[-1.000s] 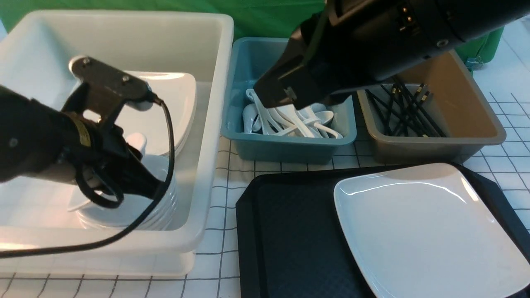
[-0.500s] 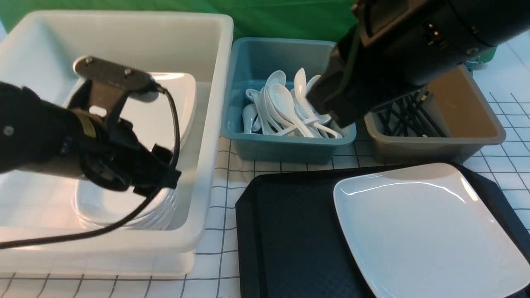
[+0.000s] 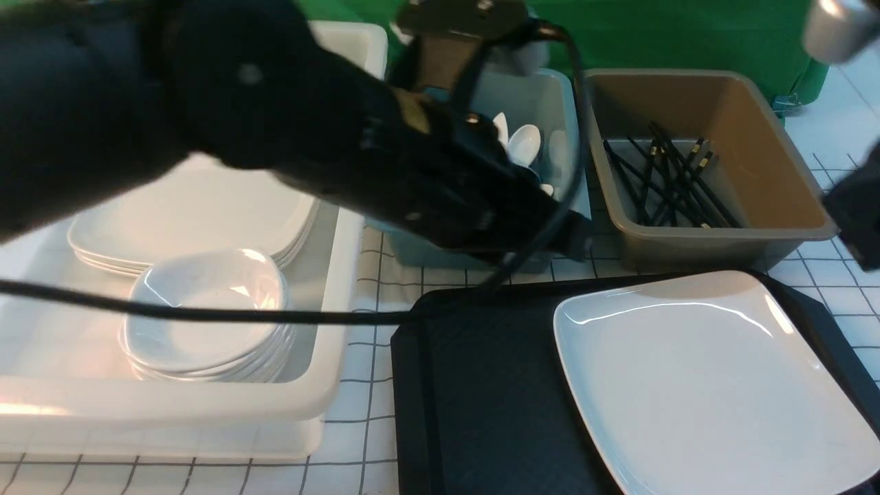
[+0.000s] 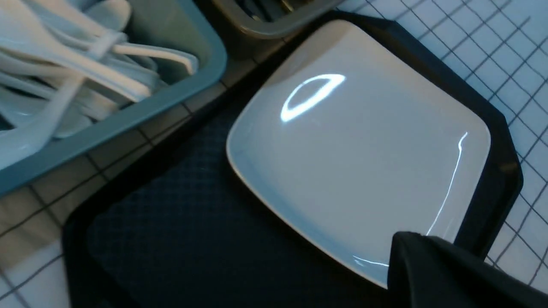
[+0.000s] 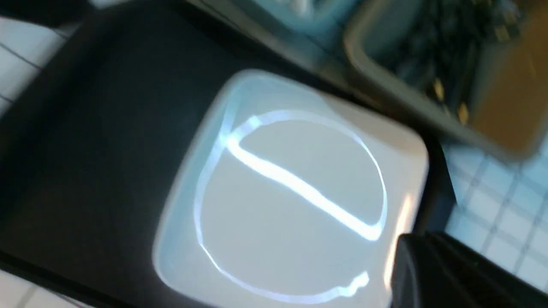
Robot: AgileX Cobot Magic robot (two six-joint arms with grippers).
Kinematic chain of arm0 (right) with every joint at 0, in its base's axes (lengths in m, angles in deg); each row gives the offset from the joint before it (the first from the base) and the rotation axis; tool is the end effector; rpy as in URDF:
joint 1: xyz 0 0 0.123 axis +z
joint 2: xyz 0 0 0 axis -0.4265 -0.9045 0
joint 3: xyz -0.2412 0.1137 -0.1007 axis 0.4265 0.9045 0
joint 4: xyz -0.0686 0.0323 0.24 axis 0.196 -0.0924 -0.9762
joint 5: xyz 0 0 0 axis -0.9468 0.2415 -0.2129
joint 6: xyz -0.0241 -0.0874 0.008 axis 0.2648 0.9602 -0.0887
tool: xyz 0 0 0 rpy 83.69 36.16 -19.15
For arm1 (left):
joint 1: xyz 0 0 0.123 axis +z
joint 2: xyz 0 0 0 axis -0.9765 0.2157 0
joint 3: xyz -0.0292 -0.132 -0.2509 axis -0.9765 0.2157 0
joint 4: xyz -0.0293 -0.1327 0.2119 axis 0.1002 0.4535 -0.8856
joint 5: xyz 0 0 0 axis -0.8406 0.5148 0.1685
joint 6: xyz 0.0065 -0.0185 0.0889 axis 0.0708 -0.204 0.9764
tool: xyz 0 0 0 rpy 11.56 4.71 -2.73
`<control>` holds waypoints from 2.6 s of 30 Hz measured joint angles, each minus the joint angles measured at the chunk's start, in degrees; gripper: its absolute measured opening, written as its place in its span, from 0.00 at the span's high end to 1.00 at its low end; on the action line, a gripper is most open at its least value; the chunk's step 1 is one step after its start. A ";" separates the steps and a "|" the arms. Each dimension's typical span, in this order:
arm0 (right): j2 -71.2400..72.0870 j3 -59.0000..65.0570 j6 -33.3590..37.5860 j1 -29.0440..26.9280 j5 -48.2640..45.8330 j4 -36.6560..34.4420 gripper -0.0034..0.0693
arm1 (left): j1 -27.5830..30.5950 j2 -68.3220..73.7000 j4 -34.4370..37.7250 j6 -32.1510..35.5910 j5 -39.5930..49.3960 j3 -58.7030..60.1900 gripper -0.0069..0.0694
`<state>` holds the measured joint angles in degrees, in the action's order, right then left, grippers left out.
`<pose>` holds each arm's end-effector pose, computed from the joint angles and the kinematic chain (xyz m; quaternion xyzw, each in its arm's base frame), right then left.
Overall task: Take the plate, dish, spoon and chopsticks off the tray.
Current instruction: Use the left arm to grab a plate from the dinner plate, then use the left arm to put the plate into the large storage box on the left
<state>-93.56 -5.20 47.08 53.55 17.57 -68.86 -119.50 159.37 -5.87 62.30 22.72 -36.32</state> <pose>0.1879 0.0835 0.4045 -0.2832 0.9077 -0.0313 0.3080 0.2519 -0.2477 0.3401 0.2815 0.8777 -0.2401 0.3046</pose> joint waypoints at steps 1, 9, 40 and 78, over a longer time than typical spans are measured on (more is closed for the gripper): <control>1.45 2.56 -0.27 -2.72 -0.10 -0.20 0.93 | -0.44 2.73 -0.15 0.00 1.04 -2.20 0.90; 13.36 17.91 -0.94 -13.73 3.14 -5.36 0.93 | -0.98 22.12 -3.53 -0.20 7.02 -16.85 0.72; 18.20 19.09 1.30 -14.02 5.81 -11.84 0.93 | -0.73 40.23 -8.08 -9.37 -1.82 -22.40 0.45; 18.27 8.16 10.92 -14.02 3.09 -22.55 0.93 | -0.04 16.35 -1.68 -1.63 8.56 -22.68 0.87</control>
<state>-75.29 2.95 58.00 39.53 20.66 -91.41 -119.55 175.72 -7.55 60.67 31.29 -59.00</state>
